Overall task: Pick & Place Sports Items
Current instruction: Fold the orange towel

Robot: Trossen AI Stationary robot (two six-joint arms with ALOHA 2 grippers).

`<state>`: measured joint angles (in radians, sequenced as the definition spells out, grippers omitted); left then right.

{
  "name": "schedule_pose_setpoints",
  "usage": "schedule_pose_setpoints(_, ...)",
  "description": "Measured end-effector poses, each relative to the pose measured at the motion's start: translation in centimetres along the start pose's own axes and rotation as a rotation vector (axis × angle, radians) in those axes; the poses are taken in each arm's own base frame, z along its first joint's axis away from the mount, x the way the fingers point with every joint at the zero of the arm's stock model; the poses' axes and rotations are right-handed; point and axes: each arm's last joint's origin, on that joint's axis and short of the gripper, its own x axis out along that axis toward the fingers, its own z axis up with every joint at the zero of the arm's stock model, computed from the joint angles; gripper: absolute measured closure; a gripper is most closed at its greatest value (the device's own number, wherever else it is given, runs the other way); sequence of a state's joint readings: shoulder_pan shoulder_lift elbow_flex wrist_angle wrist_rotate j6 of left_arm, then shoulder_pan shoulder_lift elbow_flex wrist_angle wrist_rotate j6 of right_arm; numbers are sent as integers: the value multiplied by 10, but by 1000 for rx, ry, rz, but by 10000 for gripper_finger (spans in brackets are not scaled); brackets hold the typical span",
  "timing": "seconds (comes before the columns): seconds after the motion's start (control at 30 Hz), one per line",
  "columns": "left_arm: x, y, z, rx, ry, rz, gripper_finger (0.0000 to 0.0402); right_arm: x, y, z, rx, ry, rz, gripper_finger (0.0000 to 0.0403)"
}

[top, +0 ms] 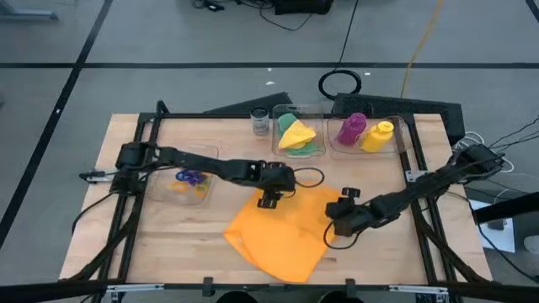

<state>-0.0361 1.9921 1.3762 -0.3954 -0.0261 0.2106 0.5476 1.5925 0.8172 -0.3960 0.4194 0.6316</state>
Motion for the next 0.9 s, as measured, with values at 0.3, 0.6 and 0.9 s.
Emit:
schedule_pose_setpoints(0.3, 34, 27, -22, -91, 80, -48, 190, 8, -9, 0, 26, 6, -15, 248)
schedule_pose_setpoints(0.6, 34, 25, -33, -172, 206, -18, 190, 14, -25, 6, -3, 34, -63, 248)
schedule_pose_setpoints(0.9, 29, 11, -45, -232, 388, 86, 190, 21, -42, 14, -52, 55, -85, 248)
